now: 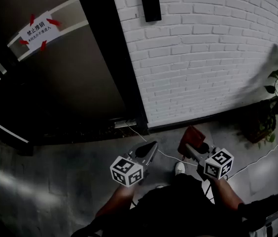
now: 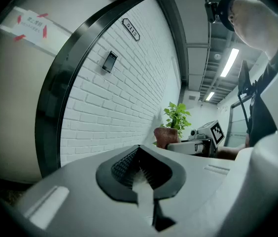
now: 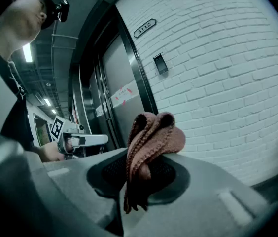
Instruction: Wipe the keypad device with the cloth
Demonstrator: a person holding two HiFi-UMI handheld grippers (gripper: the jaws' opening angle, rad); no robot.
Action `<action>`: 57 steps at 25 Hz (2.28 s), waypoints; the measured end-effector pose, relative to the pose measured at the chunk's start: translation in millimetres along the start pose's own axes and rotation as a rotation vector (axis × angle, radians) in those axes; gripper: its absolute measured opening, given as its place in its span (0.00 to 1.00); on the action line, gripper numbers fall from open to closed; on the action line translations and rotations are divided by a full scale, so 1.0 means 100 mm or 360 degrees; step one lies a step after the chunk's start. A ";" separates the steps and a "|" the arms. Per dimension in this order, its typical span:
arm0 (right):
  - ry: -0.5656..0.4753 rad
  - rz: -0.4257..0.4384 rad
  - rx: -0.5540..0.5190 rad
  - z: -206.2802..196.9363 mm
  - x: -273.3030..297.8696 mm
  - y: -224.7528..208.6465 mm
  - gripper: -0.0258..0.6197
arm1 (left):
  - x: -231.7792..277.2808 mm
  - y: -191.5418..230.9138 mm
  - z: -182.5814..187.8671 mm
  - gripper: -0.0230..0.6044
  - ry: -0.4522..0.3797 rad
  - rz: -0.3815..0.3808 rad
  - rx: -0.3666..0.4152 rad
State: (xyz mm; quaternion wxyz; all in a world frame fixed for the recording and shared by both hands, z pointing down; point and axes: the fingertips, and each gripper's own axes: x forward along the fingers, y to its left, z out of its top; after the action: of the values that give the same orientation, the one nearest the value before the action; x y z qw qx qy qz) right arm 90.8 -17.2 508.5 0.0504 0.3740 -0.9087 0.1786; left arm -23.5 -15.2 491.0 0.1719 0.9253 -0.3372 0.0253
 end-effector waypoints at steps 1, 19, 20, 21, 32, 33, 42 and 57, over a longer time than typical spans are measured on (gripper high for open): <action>-0.0011 0.0014 -0.0007 0.07 0.04 -0.07 0.15 | 0.07 0.04 0.05 0.06 -0.0004 0.0008 0.0002; -0.0054 0.0258 -0.0247 1.28 0.91 -1.36 0.15 | 1.33 0.80 1.07 0.06 -0.0197 0.0283 0.0142; -0.0059 0.0266 -0.0253 1.35 0.96 -1.38 0.15 | 1.34 0.81 1.10 0.06 -0.0194 0.0289 0.0142; -0.0070 0.0277 -0.0261 1.43 1.00 -1.38 0.15 | 1.35 0.82 1.12 0.06 -0.0181 0.0293 0.0150; -0.0297 0.0300 -0.0636 2.74 1.38 -1.07 0.15 | 1.29 1.14 1.93 0.06 -0.0245 0.0091 0.0246; -0.0334 0.0274 -0.0693 2.95 1.39 -1.04 0.15 | 1.30 1.15 2.00 0.06 -0.0244 0.0073 0.0280; -0.0648 0.0006 -0.0971 4.78 1.55 -0.77 0.15 | 1.41 1.16 2.11 0.06 -0.0229 -0.0126 0.0337; -0.0493 -0.0391 -0.1234 5.55 2.29 -0.91 0.15 | 1.30 1.42 1.89 0.06 -0.0206 -0.0094 0.0238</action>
State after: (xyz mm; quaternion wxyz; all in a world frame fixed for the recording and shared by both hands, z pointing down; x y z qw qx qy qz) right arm 13.5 -429.5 69.0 0.0711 0.4551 -0.8542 -0.2413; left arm -26.7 -259.7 377.8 0.0809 0.9447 -0.3174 -0.0145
